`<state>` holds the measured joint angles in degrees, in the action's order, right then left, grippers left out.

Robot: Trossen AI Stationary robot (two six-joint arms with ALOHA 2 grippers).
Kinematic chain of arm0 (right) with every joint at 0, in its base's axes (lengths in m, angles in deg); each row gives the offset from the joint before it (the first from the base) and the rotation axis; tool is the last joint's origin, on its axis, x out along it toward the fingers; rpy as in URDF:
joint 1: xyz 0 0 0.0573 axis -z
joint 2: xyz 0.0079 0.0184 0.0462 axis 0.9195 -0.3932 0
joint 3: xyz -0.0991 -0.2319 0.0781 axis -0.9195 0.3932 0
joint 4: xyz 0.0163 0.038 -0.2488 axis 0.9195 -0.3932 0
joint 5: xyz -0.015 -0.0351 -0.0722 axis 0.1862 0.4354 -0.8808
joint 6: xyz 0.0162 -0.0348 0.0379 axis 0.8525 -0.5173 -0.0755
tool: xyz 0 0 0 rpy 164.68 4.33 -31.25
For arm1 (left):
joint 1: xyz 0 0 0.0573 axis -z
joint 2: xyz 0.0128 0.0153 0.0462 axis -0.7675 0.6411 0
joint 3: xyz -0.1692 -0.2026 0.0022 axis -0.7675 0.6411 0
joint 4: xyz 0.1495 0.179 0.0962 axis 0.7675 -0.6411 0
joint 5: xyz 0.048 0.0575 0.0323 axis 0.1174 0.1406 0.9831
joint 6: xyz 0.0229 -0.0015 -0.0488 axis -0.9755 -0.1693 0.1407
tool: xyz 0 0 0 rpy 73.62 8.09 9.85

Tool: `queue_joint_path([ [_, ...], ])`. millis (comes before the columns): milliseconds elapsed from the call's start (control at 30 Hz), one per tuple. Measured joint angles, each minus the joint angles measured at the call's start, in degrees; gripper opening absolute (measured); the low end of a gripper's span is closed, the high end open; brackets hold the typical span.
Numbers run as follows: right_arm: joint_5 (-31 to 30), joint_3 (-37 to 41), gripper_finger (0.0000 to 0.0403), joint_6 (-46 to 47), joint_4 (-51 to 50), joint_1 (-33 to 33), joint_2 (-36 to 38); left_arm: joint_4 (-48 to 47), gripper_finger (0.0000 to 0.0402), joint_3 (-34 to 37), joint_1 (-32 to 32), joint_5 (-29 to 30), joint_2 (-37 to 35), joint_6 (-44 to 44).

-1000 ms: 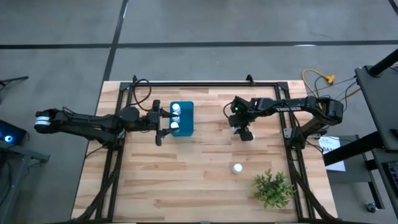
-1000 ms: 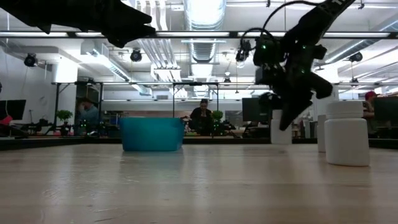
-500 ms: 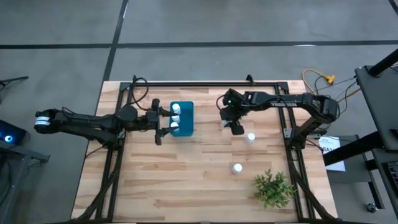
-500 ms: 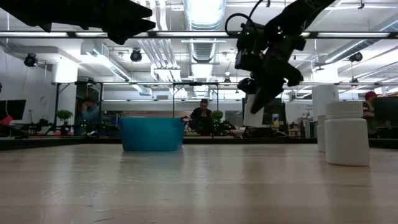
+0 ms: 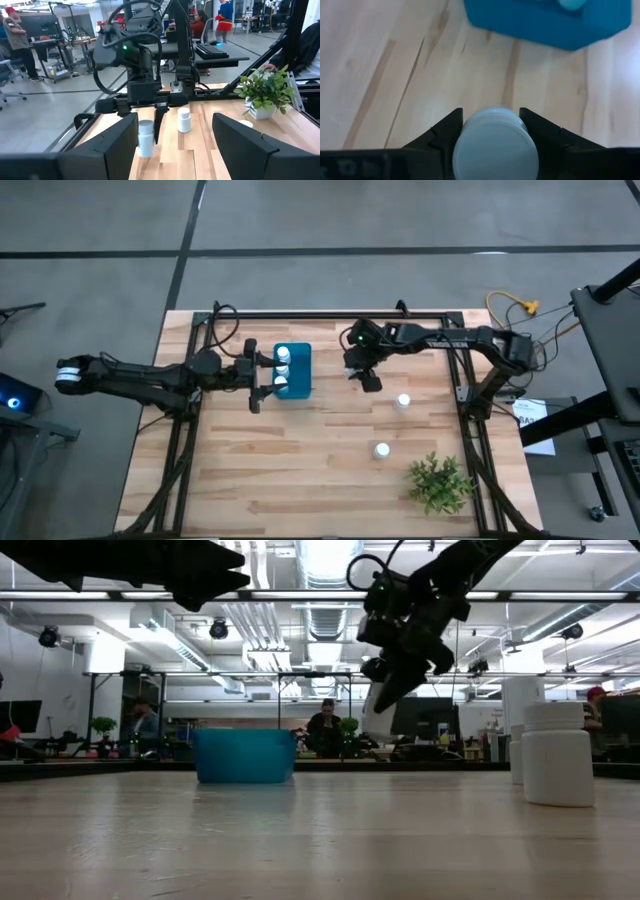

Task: Pick and place pill bottles into a basket
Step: Put the white medicine bottle into the blue bin

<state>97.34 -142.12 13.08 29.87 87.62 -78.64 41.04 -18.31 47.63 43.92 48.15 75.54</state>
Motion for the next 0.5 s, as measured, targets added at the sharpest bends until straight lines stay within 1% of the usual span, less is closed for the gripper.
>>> queue_joint_path([
  [200,-0.21,-5.78,0.0162,0.15,0.20,0.00,-3.27,-0.02,0.0238,0.00,0.02,0.00,0.00,0.00],
  [333,-2.09,-11.15,0.0162,1.31,-0.73,0.00,-7.01,-0.02,0.0238,0.00,0.02,0.00,0.00,0.00],
  [500,-2.54,-18.80,0.0162,4.39,-3.00,0.01,-12.52,-0.11,0.0238,0.00,0.01,0.01,-0.02,0.00],
])
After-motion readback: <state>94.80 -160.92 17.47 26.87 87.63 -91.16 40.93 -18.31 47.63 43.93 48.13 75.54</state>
